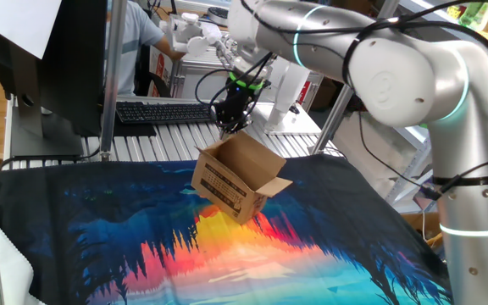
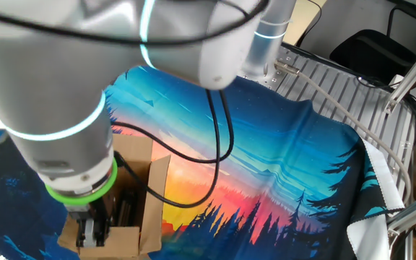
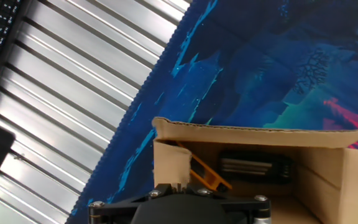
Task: Cover the box
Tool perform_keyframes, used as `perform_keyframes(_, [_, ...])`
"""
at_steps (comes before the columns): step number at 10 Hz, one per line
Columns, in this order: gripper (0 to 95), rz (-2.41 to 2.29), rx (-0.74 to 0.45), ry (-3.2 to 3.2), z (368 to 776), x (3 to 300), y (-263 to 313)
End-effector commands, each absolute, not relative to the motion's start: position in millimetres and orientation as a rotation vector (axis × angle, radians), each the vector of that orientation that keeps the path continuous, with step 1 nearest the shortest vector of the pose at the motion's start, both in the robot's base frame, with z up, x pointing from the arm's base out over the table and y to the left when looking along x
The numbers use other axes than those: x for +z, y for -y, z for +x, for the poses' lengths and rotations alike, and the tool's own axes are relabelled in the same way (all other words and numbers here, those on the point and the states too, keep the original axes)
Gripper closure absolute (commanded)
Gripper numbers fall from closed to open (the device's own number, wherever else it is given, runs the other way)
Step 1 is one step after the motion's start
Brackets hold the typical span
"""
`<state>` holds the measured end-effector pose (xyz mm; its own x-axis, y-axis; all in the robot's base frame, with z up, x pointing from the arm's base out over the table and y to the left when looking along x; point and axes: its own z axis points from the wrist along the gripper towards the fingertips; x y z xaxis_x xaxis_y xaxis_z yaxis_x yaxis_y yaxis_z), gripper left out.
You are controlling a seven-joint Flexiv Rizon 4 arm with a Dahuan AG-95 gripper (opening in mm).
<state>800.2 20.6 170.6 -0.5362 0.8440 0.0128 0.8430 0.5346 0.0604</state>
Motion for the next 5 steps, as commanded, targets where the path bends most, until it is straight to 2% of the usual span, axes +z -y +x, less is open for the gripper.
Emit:
perform_keyframes(1, [95.0, 1.501, 0.092, -2.718, 799.7, 161.3, -22.1])
perform_keyframes(5, [95.0, 1.438, 0.076, -2.726, 799.9, 138.8, -12.4])
